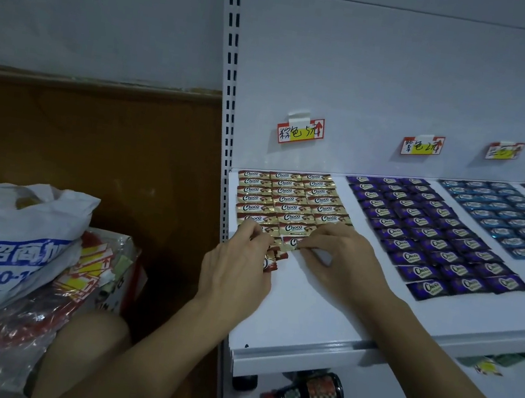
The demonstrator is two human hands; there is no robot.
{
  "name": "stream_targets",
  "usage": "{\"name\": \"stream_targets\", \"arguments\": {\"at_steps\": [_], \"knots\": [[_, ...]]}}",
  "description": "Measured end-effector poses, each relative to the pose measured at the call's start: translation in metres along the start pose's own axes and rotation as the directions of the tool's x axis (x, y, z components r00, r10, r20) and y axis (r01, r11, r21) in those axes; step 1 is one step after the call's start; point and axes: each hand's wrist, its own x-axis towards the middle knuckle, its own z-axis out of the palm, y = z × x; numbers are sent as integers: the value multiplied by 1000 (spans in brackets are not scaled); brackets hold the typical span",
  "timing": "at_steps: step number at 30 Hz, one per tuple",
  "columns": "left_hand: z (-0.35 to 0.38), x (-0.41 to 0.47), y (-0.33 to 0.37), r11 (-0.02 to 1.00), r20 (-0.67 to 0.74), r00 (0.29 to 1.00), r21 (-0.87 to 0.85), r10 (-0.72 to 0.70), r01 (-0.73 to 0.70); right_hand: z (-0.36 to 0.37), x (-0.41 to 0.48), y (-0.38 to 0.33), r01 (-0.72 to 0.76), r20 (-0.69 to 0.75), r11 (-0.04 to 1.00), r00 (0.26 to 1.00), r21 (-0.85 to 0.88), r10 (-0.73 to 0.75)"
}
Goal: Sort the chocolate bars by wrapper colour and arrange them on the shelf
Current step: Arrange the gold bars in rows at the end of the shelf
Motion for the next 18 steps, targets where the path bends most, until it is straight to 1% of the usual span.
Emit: {"name": "stream_targets", "arguments": {"at_steps": [15, 17, 18], "knots": [[0, 1, 0, 1000, 10, 1000, -13, 5, -5, 2, 0, 0, 29, -22, 999, 999, -33, -30], [1, 1, -2, 998, -4, 1000, -66, -5, 4, 2, 0, 1, 36, -49, 999, 998, 5, -36], [2, 1, -3, 991, -16, 1000, -134, 2, -4, 1, 0, 2, 43, -77, 998, 996, 41, -40]]}}
